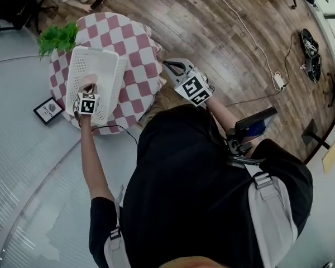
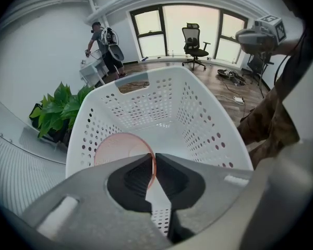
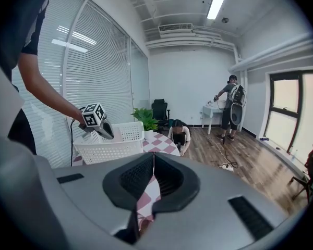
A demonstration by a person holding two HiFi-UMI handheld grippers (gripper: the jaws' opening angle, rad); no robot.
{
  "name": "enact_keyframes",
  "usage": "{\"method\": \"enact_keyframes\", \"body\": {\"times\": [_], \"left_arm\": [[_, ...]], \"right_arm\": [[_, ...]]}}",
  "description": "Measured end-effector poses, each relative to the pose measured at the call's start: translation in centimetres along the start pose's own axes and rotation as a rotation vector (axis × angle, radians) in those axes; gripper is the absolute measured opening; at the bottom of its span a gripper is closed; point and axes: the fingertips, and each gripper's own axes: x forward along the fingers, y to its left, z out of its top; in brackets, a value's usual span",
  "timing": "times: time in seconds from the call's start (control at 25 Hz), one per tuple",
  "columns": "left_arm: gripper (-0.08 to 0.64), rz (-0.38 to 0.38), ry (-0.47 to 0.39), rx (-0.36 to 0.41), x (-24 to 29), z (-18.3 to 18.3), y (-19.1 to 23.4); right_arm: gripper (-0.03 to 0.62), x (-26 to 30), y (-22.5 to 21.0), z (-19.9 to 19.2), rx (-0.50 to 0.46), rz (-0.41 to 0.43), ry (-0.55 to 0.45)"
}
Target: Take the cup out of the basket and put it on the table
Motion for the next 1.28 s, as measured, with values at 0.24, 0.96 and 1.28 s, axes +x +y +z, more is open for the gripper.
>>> {"method": "enact_keyframes", "body": {"times": [0.24,0.96,1.28], "left_arm": [[0.023,0.012,-0.042,0.015,-1.7,1.2,-0.2],[0.023,0.050,-0.120,0.057,-4.6,4.2,-1.4],[0.023,0.107,-0.179,0.040,-7.4,5.5,-1.4]], "right_arm": [[0.012,-0.3,0.5,0.1,-0.025,0.015,0.003],[0.011,-0.4,0.9,-1.3,-0.001,0.025,0.012],[0.012,0.3,1.6,-1.1,-0.026,0.068,0.011]]}}
